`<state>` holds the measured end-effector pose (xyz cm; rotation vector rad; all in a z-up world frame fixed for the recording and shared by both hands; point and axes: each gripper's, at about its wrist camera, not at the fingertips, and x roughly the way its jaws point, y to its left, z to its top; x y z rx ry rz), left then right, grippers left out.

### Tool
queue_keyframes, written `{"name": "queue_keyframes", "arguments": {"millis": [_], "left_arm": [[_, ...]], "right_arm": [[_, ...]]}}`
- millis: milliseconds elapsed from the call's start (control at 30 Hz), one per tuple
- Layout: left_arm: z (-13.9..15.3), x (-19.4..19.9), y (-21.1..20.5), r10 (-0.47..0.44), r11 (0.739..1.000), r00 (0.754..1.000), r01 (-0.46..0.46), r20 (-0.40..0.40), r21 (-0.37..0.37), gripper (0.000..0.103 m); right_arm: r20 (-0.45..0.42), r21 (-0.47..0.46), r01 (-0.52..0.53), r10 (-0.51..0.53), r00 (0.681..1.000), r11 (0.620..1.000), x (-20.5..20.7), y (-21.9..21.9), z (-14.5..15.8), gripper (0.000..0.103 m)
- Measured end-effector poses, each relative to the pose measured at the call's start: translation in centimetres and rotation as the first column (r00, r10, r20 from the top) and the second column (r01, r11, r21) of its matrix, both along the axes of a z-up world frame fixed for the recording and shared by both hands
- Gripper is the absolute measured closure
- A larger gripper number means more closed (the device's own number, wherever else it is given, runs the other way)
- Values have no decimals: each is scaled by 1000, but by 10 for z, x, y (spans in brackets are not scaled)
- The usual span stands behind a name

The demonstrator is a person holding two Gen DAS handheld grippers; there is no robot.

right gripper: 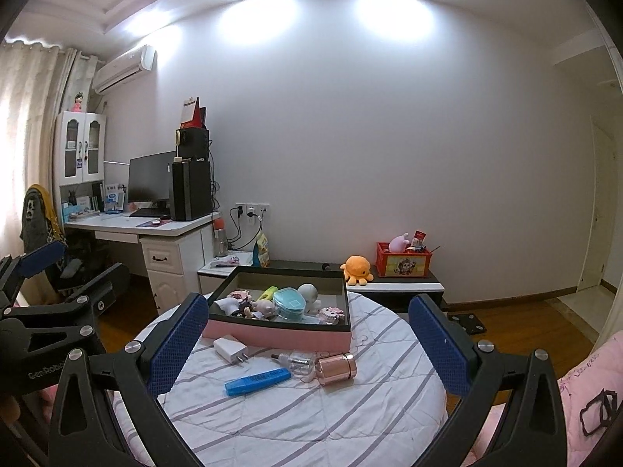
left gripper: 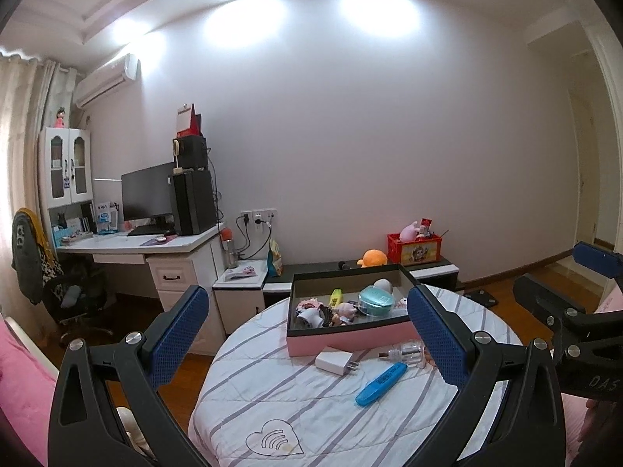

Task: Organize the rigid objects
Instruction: 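Move both open tools back toward the remaining items on the bed, then grasp the blue barcoded case with the left tool while the right tool grasps the rose-gold tumbler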

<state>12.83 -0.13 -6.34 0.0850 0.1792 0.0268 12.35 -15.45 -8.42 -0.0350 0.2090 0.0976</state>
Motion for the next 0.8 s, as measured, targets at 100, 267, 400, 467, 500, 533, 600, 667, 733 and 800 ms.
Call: {"name": "queue_keyframes", "arguments": {"millis": [100, 267, 400, 467, 500, 533, 600, 667, 733, 800], "left_arm": [[-4, 4, 0, 0, 1000, 1000, 0, -15, 7, 0], [-19, 21, 1, 4, 1000, 997, -3, -71, 15, 0], [-43, 45, 2, -26, 1000, 986, 27, -166, 5, 0], [-58, 60, 0, -53, 999, 973, 53, -226, -6, 0], [-66, 68, -3, -68, 998, 963, 69, -261, -8, 0], [-74, 76, -5, -86, 996, 953, 87, -289, -10, 0], [-96, 96, -14, -110, 993, 924, 117, -367, -4, 0], [-115, 112, -24, -131, 989, 900, 145, -416, 2, 0], [-131, 125, -32, -148, 986, 872, 169, -466, 3, 0], [-147, 139, -41, -164, 982, 845, 187, -508, -5, 0]], "right_arm": [[-15, 3, 4, -4, 1000, 1000, 4, -3, -3, 0], [-53, 8, 25, -24, 998, 1000, 14, -12, -14, 0], [-112, 15, 54, -52, 992, 998, 30, -26, -30, 0], [-153, 21, 71, -67, 986, 997, 40, -34, -42, 0], [-180, 24, 83, -77, 981, 996, 47, -39, -50, 0], [-202, 27, 91, -84, 976, 995, 52, -43, -56, 0], [-245, 33, 100, -89, 965, 994, 65, -50, -69, 0], [-281, 33, 111, -97, 955, 993, 74, -55, -80, 0], [-315, 34, 117, -100, 944, 993, 84, -60, -91, 0], [-347, 40, 121, -100, 932, 992, 94, -66, -102, 0]]}}
